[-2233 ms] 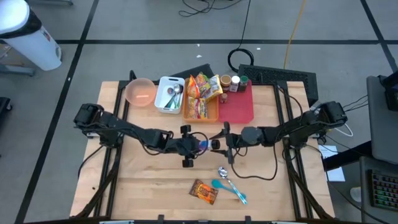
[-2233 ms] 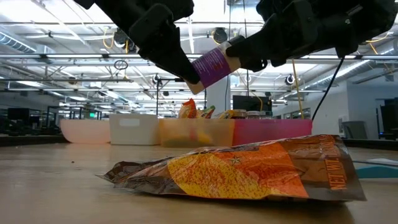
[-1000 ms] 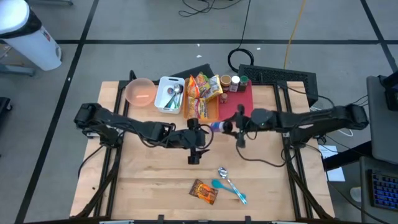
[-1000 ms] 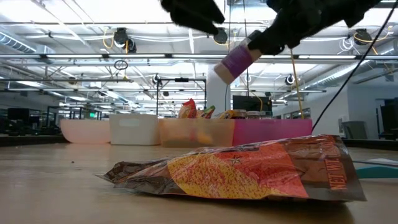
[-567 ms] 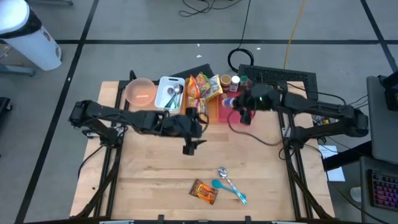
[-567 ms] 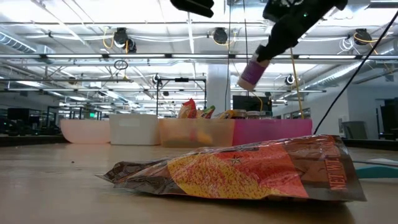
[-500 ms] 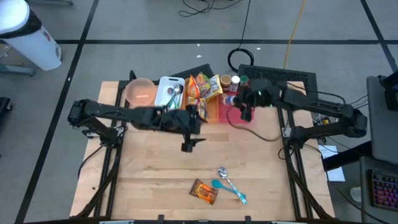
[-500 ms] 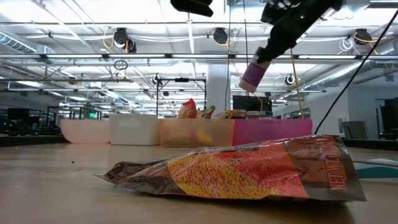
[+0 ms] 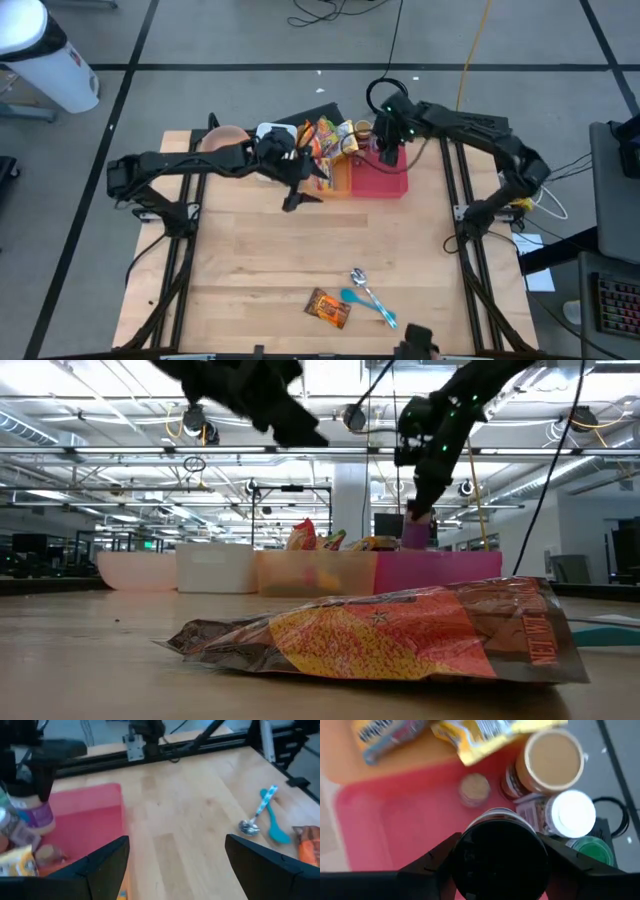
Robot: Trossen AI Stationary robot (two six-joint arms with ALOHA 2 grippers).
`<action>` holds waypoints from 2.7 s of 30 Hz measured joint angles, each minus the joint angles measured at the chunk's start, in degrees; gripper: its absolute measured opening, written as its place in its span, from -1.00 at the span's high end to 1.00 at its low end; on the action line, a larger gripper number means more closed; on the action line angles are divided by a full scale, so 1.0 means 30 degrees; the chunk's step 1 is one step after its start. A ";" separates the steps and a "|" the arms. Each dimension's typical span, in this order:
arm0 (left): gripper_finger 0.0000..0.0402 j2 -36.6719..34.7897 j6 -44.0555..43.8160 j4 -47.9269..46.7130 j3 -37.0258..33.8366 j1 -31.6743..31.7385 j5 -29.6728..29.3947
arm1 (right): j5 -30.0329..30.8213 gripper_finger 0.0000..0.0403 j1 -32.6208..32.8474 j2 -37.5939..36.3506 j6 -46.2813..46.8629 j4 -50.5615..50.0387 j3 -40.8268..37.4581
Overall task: Pick & Place Food Item
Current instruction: Put the purple seasoning bottle into the red bin, then put the blue patterned spoon into the white bin
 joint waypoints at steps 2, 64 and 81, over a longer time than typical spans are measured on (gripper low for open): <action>-0.68 0.0036 -0.0358 0.1333 -0.1069 0.0637 0.0724 | -0.0006 -0.02 -0.0387 0.0909 -0.0337 -0.0354 0.0424; -0.68 0.0022 0.0160 0.4072 -0.4229 0.1563 0.2665 | 0.1527 -0.54 -0.0436 0.2809 -0.1337 0.0437 0.0560; -0.68 -0.2276 -0.0449 0.5894 -0.4214 0.1505 -0.1385 | 0.1432 -0.50 0.1772 -0.6352 -0.0242 0.3717 0.0589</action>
